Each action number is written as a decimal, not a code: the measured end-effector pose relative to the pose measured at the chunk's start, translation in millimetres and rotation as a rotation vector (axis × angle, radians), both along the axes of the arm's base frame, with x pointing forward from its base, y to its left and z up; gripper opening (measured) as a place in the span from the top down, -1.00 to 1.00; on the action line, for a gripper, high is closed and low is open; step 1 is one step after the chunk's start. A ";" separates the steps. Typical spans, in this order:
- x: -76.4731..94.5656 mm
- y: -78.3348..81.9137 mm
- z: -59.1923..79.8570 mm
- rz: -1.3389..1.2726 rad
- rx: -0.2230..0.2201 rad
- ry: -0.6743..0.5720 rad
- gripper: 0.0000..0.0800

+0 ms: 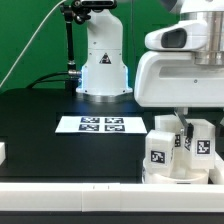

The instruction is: Assemble stool

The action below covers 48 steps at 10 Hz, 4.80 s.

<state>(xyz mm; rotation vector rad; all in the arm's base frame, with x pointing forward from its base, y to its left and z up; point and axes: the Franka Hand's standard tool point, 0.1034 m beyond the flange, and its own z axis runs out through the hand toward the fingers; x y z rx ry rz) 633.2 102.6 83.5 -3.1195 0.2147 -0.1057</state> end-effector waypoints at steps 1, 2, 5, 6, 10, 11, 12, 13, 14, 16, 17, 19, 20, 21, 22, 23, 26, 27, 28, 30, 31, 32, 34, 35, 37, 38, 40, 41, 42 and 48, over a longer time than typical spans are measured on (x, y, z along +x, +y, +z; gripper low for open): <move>0.1 -2.2 0.0 -0.120 0.026 0.006 0.15; 0.5 -4.3 -0.1 -0.208 0.047 0.009 0.15; 0.2 -3.1 -0.2 -0.438 0.063 0.015 0.15; 0.2 -2.8 -0.2 -0.526 0.069 0.017 0.15; -0.4 -1.8 -1.0 -0.831 0.099 0.029 0.15; 0.0 -2.5 -1.2 -0.944 0.125 0.034 0.15; 0.6 -2.5 -1.3 -1.038 0.143 0.037 0.15; 2.0 -3.7 -1.5 -1.124 0.168 0.029 0.15; 1.8 -3.4 -1.9 -1.232 0.188 0.032 0.15; 1.1 -2.5 -2.3 -1.402 0.203 0.046 0.15; 0.9 -2.0 -2.6 -1.473 0.217 0.055 0.15; 0.6 -1.5 -3.1 -1.622 0.234 0.073 0.14; 0.4 -0.3 -3.5 -1.725 0.244 0.086 0.14; 0.2 0.7 -3.8 -1.785 0.247 0.091 0.14; 0.0 2.0 -4.0 -1.808 0.248 0.093 0.14; 0.0 2.0 -4.0 -1.854 0.251 0.097 0.14; 0.0 3.5 -2.8 -1.807 0.243 0.098 -0.39; 2.6 7.4 3.8 -1.745 0.243 0.104 -0.55; 4.8 12.7 11.6 -1.729 0.240 0.119 -0.55; 9.1 26.6 24.9 -1.592 0.234 0.117 -0.62; 8.6 24.6 22.9 -1.513 0.229 0.109 -0.62; 8.6 24.3 22.6 -1.437 0.225 0.103 -0.62; 8.5 24.2 22.4 -1.321 0.220 0.094 -0.62; 7.5 23.3 22.0 -1.172 0.196 0.080 -0.62; 8.4 22.8 22.9 -0.911 0.161 0.049 -0.62; 9.3 23.7 23.2 -0.809 0.158 0.037 -0.62; 8.9 27.3 21.7 -0.617 0.140 0.015 -0.62; 8.4 27.0 21.3 -0.558 0.135 0.014 -0.62; 8.7 25.8 21.4 -0.497 0.129 0.010 -0.62; 8.8 19.4 19.8 -0.015 0.068 -0.012 -0.62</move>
Offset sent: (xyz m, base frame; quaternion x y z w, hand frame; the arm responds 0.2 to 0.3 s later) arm 0.0000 0.0000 0.0000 0.0000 0.0000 0.1938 0.9810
